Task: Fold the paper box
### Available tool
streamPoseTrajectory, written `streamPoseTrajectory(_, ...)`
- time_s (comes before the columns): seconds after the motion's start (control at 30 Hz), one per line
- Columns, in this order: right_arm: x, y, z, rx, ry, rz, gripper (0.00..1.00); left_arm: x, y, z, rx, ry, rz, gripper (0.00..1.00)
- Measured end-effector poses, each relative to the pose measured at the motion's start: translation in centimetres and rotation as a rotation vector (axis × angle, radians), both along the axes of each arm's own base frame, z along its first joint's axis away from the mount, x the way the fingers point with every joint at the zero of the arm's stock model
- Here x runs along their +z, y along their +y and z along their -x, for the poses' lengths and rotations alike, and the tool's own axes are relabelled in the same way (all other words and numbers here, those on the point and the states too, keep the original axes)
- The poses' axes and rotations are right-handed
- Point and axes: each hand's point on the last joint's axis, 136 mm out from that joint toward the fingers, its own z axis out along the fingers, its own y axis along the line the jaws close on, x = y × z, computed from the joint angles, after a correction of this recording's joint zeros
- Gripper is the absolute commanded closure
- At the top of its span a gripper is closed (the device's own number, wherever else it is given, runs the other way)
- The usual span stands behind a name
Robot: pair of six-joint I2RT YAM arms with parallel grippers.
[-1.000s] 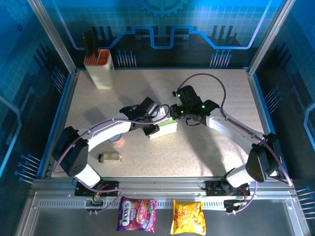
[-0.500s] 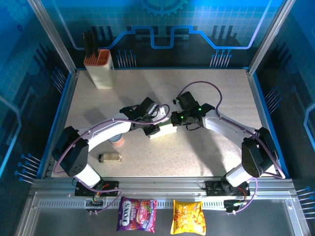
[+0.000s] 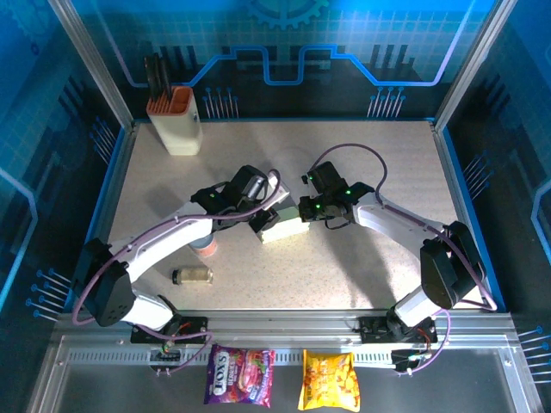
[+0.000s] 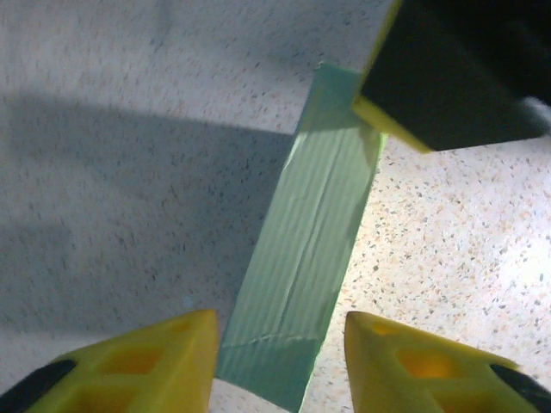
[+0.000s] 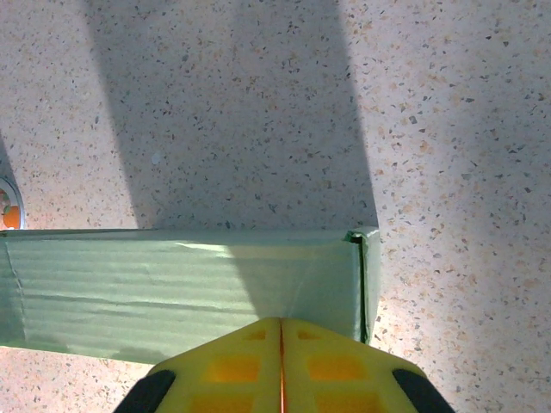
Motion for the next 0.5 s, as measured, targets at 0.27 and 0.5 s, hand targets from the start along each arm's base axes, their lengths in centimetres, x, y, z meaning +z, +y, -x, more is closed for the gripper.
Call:
streamPoseTrajectory(0.27,0.0,0.0,0.0,0.000,-0.002,-0.001,0.92,-3.7,1.7,0.4,0.080,0.140,-0.076,0.83)
streamPoseTrajectory(0.5,0.0,0.0,-0.1,-0.001,-0.002,-0.001,0.92,-4.6,1.9,0.4,0.092,0.169,-0.091,0.91)
